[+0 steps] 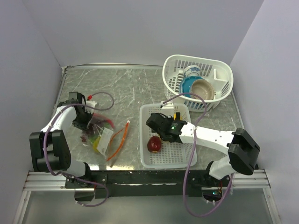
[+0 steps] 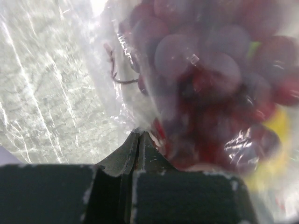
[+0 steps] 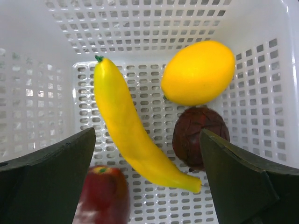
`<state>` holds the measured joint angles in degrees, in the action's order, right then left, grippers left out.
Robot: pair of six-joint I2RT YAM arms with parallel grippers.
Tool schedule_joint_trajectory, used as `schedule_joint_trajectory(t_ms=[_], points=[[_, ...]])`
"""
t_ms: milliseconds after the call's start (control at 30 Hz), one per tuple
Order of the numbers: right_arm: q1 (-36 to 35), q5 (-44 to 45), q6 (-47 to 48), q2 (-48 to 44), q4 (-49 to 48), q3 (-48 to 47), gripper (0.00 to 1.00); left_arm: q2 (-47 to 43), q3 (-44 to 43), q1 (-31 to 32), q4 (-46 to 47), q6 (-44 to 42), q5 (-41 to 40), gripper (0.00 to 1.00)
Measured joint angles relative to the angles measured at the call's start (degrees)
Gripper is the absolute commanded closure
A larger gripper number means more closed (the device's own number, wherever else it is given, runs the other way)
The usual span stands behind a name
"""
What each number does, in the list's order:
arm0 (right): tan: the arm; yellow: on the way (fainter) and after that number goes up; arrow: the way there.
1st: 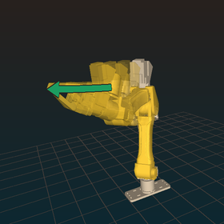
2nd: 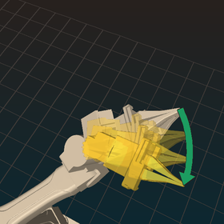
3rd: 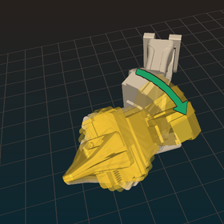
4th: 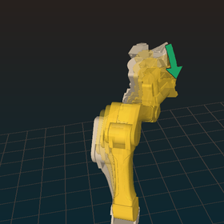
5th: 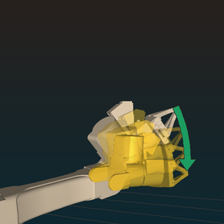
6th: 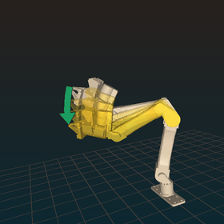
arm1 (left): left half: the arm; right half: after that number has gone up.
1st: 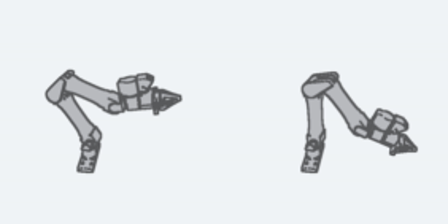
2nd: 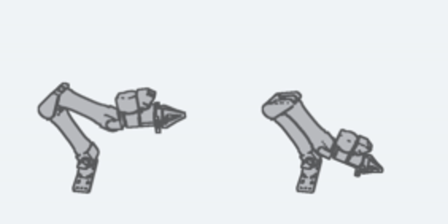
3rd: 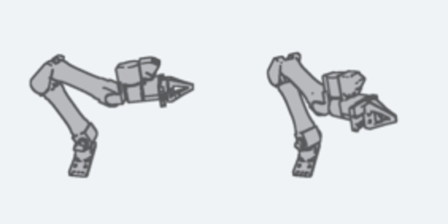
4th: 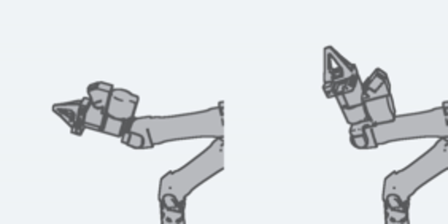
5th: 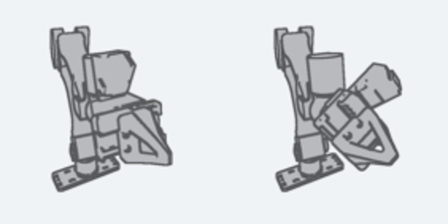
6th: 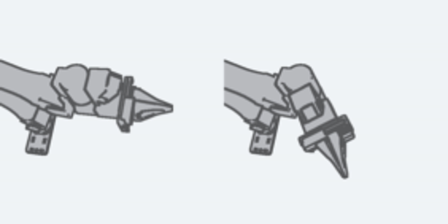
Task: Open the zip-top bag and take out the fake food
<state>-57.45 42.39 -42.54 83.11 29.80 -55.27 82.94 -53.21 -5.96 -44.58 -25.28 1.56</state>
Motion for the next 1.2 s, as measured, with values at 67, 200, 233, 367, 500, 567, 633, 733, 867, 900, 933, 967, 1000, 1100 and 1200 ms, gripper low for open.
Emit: schedule_joint_trajectory(t_ms=[67,200,233,367,500,567,633,733,867,900,933,967,1000,1100,1200], points=[[-0.57,0.50,0.39,-0.57,-0.26,0.02,0.00,-0.02,-3.67,0.07,-3.54,0.63,2.62,0.99],[-2.93,1.03,2.67,-4.94,-4.11,0.92,0.00,-0.76,-13.29,0.87,-10.05,1.92,9.22,0.99],[-3.61,1.07,3.06,-6.05,-5.27,1.29,0.00,-1.25,-15.37,1.25,-11.26,2.25,10.78,0.99],[-7.15,1.53,4.37,-8.74,-9.68,2.36,0.00,-3.74,-19.69,3.28,-14.67,3.37,15.67,0.99],[-12.61,2.10,5.79,-8.04,-13.07,2.21,0.00,-5.31,-19.52,5.11,-17.46,4.17,18.27,0.99],[-14.82,2.19,6.45,-6.58,-14.01,1.40,0.00,-5.33,-19.28,5.38,-18.62,4.55,19.04,0.99],[-16.39,2.14,6.88,-3.96,-14.49,-0.09,0.00,-5.38,-19.43,5.42,-20.04,4.98,19.93,0.99],[-17.27,1.70,7.37,0.00,-15.50,-1.75,0.00,-5.49,-22.29,5.77,-23.30,5.44,21.24,0.98],[-17.42,1.03,7.52,2.43,-16.17,-1.97,0.00,-7.17,-25.31,6.93,-23.56,5.66,22.10,0.94],[-17.42,0.96,7.52,2.60,-16.26,-1.97,0.00,-7.85,-24.83,7.04,-23.41,5.66,22.10,0.93],[-17.42,0.87,7.50,2.69,-16.35,-1.97,0.00,-8.59,-23.47,7.08,-22.69,5.62,22.10,0.92],[-17.42,0.87,7.50,2.69,-16.41,-1.99,0.00,-9.29,-21.62,7.08,-21.88,5.60,21.90,0.92],[-17.42,0.87,7.50,2.69,-16.52,-2.10,0.00,-9.75,-19.28,7.08,-21.16,5.57,21.40,0.91],[-17.40,0.87,7.50,2.69,-16.72,-2.45,0.00,-9.49,-11.28,7.06,-17.81,5.53,19.08,0.87],[-17.42,0.87,7.50,2.69,-16.87,-2.49,0.00,-7.82,-5.22,7.06,-15.32,5.40,16.15,0.65]])
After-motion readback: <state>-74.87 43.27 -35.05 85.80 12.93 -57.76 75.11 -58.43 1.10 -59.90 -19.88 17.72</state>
